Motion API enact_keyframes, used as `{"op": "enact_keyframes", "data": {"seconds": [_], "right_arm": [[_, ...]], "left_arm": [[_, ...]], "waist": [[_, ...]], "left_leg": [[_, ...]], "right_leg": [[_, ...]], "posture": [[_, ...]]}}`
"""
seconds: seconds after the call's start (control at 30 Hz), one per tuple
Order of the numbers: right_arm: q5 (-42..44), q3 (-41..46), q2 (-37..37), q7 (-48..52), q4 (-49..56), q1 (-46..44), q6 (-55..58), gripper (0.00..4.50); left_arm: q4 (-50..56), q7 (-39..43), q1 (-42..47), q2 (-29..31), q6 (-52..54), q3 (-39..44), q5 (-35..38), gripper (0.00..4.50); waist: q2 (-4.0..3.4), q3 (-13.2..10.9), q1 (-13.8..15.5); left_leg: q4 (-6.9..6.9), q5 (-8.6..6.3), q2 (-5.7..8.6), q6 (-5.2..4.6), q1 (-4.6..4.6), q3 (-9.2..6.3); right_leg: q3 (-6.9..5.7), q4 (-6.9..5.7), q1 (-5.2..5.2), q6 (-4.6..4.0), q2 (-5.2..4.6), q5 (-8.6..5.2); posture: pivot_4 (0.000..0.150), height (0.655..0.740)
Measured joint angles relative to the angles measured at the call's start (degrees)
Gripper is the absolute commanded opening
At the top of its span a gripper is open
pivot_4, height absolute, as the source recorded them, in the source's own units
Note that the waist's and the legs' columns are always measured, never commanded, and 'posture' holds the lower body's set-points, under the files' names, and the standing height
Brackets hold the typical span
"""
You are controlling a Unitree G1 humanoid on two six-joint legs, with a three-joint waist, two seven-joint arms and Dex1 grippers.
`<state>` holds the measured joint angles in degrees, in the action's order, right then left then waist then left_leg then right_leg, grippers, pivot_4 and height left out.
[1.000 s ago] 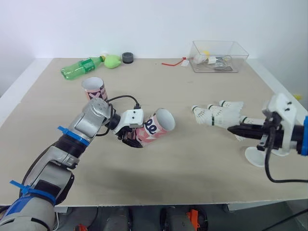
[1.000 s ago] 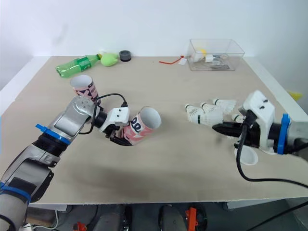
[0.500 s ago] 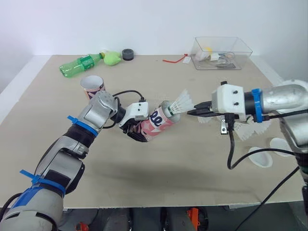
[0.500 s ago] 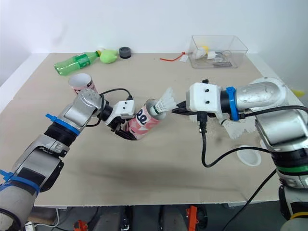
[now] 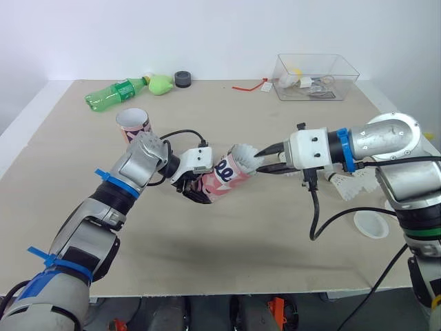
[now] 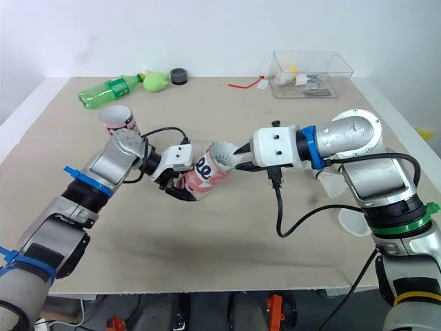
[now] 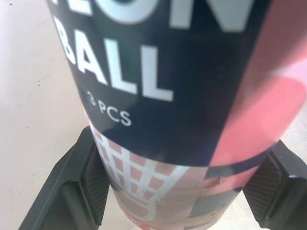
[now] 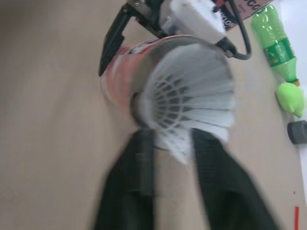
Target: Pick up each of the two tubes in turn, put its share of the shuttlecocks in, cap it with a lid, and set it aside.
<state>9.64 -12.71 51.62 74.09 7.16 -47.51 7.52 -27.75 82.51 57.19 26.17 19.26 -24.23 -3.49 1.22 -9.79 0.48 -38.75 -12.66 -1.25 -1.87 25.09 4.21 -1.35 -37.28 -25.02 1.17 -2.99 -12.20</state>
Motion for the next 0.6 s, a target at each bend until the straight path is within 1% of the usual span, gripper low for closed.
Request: {"op": "enact_keyframes", "data": {"seconds": [0.03, 0.07, 0.1, 0.13, 0.2, 0.23, 0.3, 0.37, 0.43, 0.47, 0.5, 0.53, 0.57, 0.6], "right_arm": [[1.86, 0.94, -0.12, -0.04, 0.00, 0.08, 2.40, 3.12], [3.73, 2.40, -0.40, -0.39, -0.01, 0.11, 4.52, 3.64], [5.12, 3.70, -0.45, -0.64, 0.03, 0.13, 6.34, 4.01], [7.89, 5.84, -0.27, -0.75, 0.05, 0.34, 10.13, 4.43], [13.61, 12.06, 0.56, -2.67, -1.20, 1.58, 19.18, 4.48], [16.26, 16.70, 0.65, -5.50, -3.30, 3.13, 24.92, 4.48], [18.20, 21.56, 0.68, -9.70, -6.14, 6.15, 31.48, 4.48], [17.71, 25.19, -1.29, -17.43, -6.40, 11.03, 36.42, 4.48], [14.48, 27.23, -5.38, -27.45, -5.01, 19.46, 38.94, 4.48], [13.10, 26.97, -7.96, -31.29, -4.43, 22.99, 39.85, 4.48], [11.34, 26.64, -13.05, -37.47, -1.98, 27.24, 41.00, 4.48], [11.23, 26.45, -13.69, -38.18, -1.63, 27.65, 41.14, 4.48], [10.08, 25.73, -16.37, -42.01, 0.41, 28.86, 41.34, 4.48], [8.56, 25.01, -18.85, -45.46, 2.46, 28.96, 40.99, 4.48]], "left_arm": [[0.34, 0.00, -0.20, 0.02, 0.18, 0.09, 0.03, 3.10], [0.58, -0.01, -0.27, 0.03, 0.56, 0.11, 0.05, 3.10], [0.77, 0.00, -0.30, 0.04, 0.76, 0.10, 0.04, 3.10], [1.07, 0.00, -0.40, 0.04, 0.91, 0.07, 0.04, 3.10], [1.92, -0.03, -1.14, 0.14, 0.96, 0.25, 0.18, 3.10], [2.14, -0.06, -1.42, 0.16, 0.93, 0.31, 0.21, 3.10], [2.67, -0.05, -1.80, 0.43, 0.89, 0.40, 0.23, 3.10], [3.18, -0.04, -2.18, 0.99, 0.92, 0.42, 0.22, 3.10], [4.16, -0.04, -2.91, 1.43, 0.96, 0.49, 0.27, 3.10], [4.38, -0.03, -3.07, 1.70, 1.01, 0.63, 0.39, 3.10], [4.84, -0.03, -3.36, 2.07, 1.27, 0.85, 0.40, 3.10], [4.85, -0.03, -3.40, 2.11, 1.29, 0.91, 0.40, 3.10], [5.41, -0.04, -3.57, 2.17, 1.83, 1.06, 0.43, 3.10], [6.19, 0.01, -3.93, 2.27, 2.46, 1.02, 0.43, 3.10]], "waist": [[0.00, 0.00, 0.01], [0.00, 0.00, 0.02], [0.00, 0.00, 0.02], [0.00, 0.00, 0.06], [0.03, 0.02, 0.11], [0.07, 0.04, 0.11], [0.09, 0.06, 0.07], [0.18, 0.14, 0.05], [0.31, 0.30, 0.02], [0.27, 0.31, -0.04], [0.07, 0.34, -0.15], [-0.06, 0.33, -0.25], [-0.30, 0.27, -0.34], [-0.33, 0.26, -0.42]], "left_leg": [[0.00, 0.00, 0.00, 0.00, 0.00, 0.00], [-0.01, 0.00, 0.00, 0.00, 0.01, 0.00], [-0.01, 0.00, 0.00, 0.00, 0.01, 0.00], [-0.01, 0.00, 0.00, 0.00, 0.01, -0.01], [-0.01, -0.01, 0.02, -0.01, 0.00, -0.03], [-0.02, -0.01, 0.03, -0.01, -0.02, -0.03], [-0.01, -0.01, 0.04, -0.02, -0.05, 0.06], [-0.01, -0.01, 0.00, -0.02, -0.09, 0.05], [0.02, -0.01, -0.08, -0.02, -0.11, 0.02], [0.04, 0.00, -0.09, 0.01, -0.10, 0.07], [0.05, 0.02, -0.09, 0.03, -0.09, 0.25], [0.02, 0.02, -0.09, 0.03, -0.11, 0.32], [0.02, 0.05, -0.04, 0.04, -0.15, 0.44], [0.01, 0.06, -0.02, 0.04, -0.22, 0.49]], "right_leg": [[0.00, 0.00, -0.01, -0.01, 0.00, 0.01], [0.00, -0.01, 0.00, -0.03, 0.00, 0.02], [0.00, -0.01, 0.00, -0.04, -0.01, 0.03], [-0.01, 0.00, 0.02, -0.06, -0.02, 0.04], [-0.03, 0.00, 0.07, -0.09, -0.07, 0.05], [-0.04, 0.01, 0.10, -0.09, -0.09, 0.06], [0.02, 0.02, 0.08, -0.09, -0.12, 0.09], [0.04, -0.01, 0.09, -0.11, -0.07, 0.09], [0.07, -0.05, 0.08, -0.16, 0.02, 0.06], [0.13, -0.10, 0.00, -0.15, 0.05, 0.06], [0.38, -0.27, -0.17, -0.14, 0.09, 0.06], [0.52, -0.38, -0.21, -0.13, 0.12, 0.05], [0.68, -0.55, -0.30, -0.08, 0.11, 0.04], [0.74, -0.64, -0.31, 0.03, 0.11, -0.02]], "posture": [[0.150, 0.7400], [0.150, 0.7400], [0.150, 0.7400], [0.150, 0.7400], [0.150, 0.7400], [0.150, 0.7400], [0.150, 0.7400], [0.150, 0.7400], [0.150, 0.7400], [0.150, 0.7400], [0.150, 0.7400], [0.150, 0.7400], [0.150, 0.7400], [0.150, 0.7400]]}}
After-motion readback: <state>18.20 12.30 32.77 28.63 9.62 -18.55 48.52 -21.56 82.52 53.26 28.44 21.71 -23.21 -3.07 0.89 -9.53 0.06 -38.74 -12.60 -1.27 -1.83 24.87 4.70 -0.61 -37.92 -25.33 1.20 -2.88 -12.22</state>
